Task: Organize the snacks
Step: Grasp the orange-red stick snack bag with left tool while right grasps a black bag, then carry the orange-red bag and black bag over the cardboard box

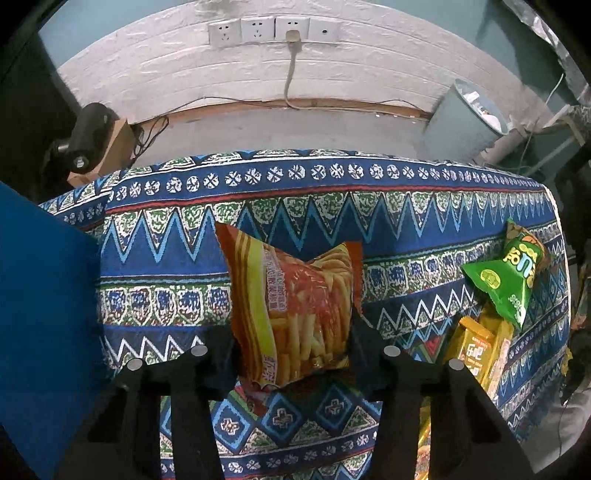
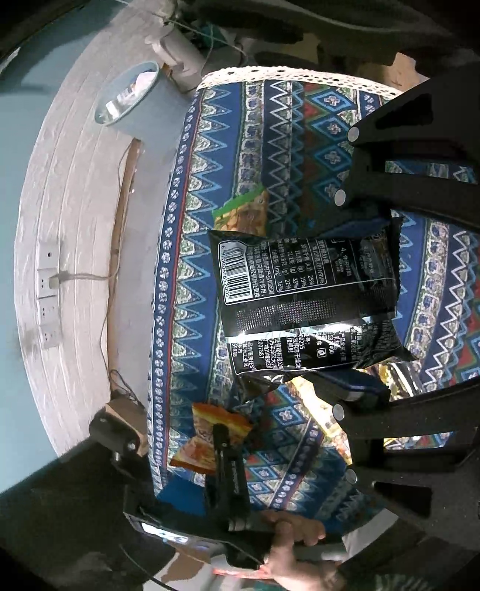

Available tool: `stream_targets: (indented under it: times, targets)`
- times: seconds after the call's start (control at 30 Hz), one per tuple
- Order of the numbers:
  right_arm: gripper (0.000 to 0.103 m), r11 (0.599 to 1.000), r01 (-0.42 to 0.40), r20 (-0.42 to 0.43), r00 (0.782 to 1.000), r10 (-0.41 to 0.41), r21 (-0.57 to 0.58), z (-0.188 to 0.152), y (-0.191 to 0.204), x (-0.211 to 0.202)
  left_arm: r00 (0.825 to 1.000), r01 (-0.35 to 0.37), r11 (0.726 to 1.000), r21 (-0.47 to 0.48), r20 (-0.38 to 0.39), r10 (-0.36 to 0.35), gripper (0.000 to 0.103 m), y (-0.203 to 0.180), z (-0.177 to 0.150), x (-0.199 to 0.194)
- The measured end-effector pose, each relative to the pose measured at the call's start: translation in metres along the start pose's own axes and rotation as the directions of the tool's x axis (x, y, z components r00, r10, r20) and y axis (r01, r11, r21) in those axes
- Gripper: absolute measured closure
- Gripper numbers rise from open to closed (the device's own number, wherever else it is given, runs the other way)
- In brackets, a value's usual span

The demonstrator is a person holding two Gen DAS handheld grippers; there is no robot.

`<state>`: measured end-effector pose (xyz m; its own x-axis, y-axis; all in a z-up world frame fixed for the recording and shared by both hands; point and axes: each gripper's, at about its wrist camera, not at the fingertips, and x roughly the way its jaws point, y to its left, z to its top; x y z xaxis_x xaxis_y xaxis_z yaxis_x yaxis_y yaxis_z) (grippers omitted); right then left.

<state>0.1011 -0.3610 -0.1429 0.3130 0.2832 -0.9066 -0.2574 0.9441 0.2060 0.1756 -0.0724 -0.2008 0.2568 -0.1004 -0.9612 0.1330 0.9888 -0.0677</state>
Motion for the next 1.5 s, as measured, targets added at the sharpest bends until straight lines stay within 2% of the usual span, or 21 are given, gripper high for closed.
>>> stream_targets:
  times: [0.47,0.8,1.0,1.5]
  targets:
    - [0.045,1.000,0.016,0.058,0.998,-0.015,-0.022,0.009,0.020,-0.025,0.992,-0.059,0.993,0.103,0.114,0.047,0.055,-0.017,-0.020,-0.064]
    - [0.045,0.999,0.010,0.104,0.995,-0.004,-0.049,0.016,0.044,-0.043,0.979,-0.071,0.990,0.121,0.196,0.046,0.055,-0.009,-0.041,-0.116]
    - [0.045,0.997,0.001,0.128,0.992,0.008,-0.074,0.021,0.062,-0.053,0.967,-0.081,0.989,0.121,0.248,0.049,0.055,0.001,-0.053,-0.145]
    - [0.045,0.985,-0.022,0.165,0.985,0.051,-0.174,0.041,0.134,-0.062,0.924,-0.169,0.981,0.096,0.362,0.124,0.055,0.040,-0.084,-0.199]
